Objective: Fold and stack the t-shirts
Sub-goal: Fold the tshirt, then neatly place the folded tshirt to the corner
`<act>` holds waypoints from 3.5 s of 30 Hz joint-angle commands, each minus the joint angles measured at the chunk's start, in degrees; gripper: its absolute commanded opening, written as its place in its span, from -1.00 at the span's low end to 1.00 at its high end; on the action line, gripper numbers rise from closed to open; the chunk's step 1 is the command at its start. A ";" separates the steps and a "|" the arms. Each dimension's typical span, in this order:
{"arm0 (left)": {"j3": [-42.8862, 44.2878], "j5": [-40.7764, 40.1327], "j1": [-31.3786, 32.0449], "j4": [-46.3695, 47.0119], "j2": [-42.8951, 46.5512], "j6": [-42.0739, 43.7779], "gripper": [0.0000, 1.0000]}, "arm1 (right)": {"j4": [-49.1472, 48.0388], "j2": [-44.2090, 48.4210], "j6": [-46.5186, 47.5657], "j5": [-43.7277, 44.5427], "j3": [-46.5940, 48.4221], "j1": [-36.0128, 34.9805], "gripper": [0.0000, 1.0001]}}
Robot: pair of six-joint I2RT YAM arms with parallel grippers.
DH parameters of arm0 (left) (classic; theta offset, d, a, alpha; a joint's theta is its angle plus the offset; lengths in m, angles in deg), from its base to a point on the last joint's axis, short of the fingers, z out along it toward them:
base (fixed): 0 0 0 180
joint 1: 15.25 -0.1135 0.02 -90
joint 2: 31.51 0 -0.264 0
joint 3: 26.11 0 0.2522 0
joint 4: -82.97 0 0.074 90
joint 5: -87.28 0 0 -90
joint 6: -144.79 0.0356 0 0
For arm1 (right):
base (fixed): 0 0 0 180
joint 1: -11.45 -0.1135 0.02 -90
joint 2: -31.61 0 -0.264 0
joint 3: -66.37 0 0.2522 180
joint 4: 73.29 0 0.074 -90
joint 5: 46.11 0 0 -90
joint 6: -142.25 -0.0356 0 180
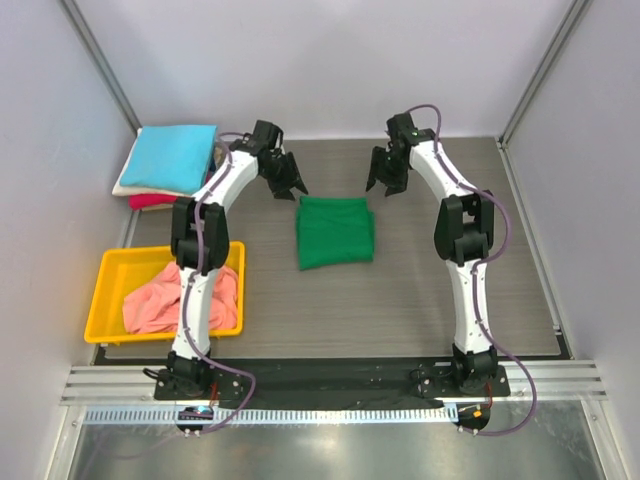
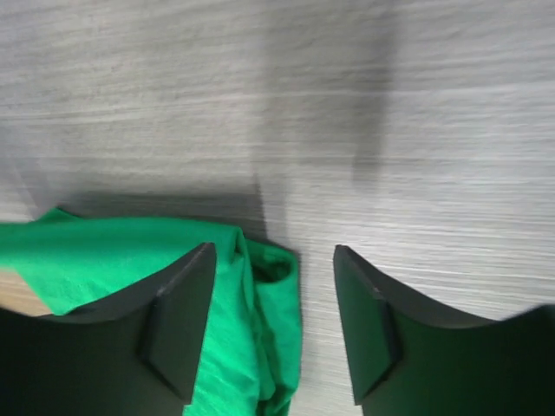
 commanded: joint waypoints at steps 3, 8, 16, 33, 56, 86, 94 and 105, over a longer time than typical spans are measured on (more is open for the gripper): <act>5.06 -5.60 -1.02 -3.75 3.93 3.51 0.30 | 0.93 6.59 1.63 2.14 1.88 0.89 0.31; -4.92 -10.63 0.73 -1.22 15.33 4.31 0.31 | -6.06 20.80 0.93 -5.13 -12.08 -0.34 0.29; -32.62 -3.00 9.43 19.59 29.42 0.53 0.18 | -28.58 32.71 -7.15 -29.22 -45.75 -2.01 -0.25; -62.53 -3.94 12.16 35.46 27.40 -0.01 -0.01 | -40.91 28.84 -5.75 -22.38 -73.73 -1.58 -0.45; -52.42 -21.44 16.74 13.22 48.31 7.03 0.06 | -33.25 31.05 -9.18 -17.46 -55.09 -15.11 -0.41; -52.69 -9.48 6.19 48.37 26.81 5.98 0.65 | -16.04 49.66 -0.13 -7.53 -49.38 -15.37 0.29; -51.55 -11.08 4.35 51.36 19.59 4.75 0.56 | -11.29 60.91 -0.04 -6.21 -52.01 -15.29 0.34; -56.54 -3.35 4.25 58.03 15.98 3.08 -0.09 | -9.88 61.54 0.93 -4.45 -54.65 -14.94 0.34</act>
